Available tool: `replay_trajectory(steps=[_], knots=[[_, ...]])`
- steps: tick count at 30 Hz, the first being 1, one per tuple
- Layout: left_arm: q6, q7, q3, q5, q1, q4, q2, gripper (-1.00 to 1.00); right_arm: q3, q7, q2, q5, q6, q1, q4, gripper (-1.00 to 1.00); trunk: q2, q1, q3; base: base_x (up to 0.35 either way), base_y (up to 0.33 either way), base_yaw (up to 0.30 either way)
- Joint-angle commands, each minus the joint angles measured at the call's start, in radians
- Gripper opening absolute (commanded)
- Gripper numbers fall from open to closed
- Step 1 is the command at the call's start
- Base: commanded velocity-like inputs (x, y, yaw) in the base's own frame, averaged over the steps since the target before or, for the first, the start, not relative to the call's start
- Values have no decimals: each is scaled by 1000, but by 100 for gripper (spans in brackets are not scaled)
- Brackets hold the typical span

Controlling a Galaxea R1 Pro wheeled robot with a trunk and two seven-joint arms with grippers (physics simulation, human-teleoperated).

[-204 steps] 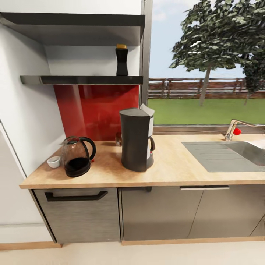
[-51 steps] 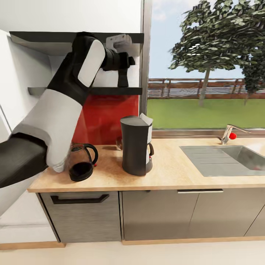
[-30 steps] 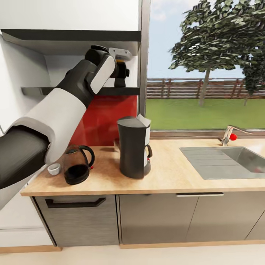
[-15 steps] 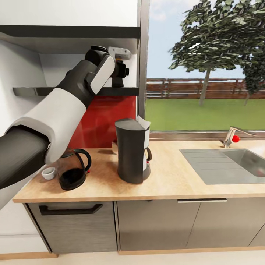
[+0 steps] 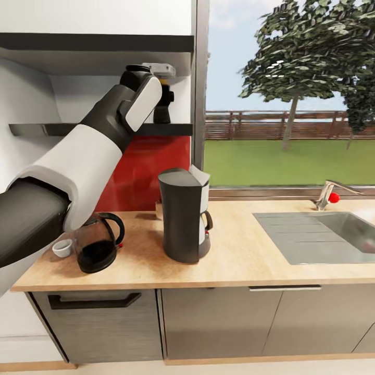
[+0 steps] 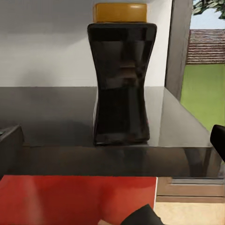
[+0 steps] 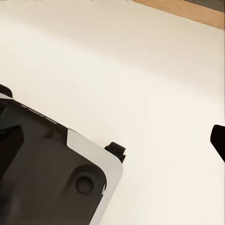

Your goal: Set up a coffee station on the kitchen countertop: keep the coffee maker on the countertop, move the bottle of coffee from the kitchen shelf to the counter next to the coffee maker, place a paper coffee filter on top of the coffee maker, put the saucer next to the coffee maker with the coffee cup on the saucer, and place the electric kettle next to the coffee maker.

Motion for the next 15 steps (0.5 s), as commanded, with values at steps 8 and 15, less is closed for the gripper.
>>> replay_trajectory(steps=[8, 15], knots=[[0, 12, -3, 12, -1, 2, 0, 100, 4, 2, 0, -1, -8, -2, 3, 100, -1, 0, -2, 138, -110, 0], [-12, 13, -2, 12, -1, 14, 0, 100, 4, 1, 0, -1, -8, -2, 4, 100, -1, 0, -2, 75, -18, 0]])
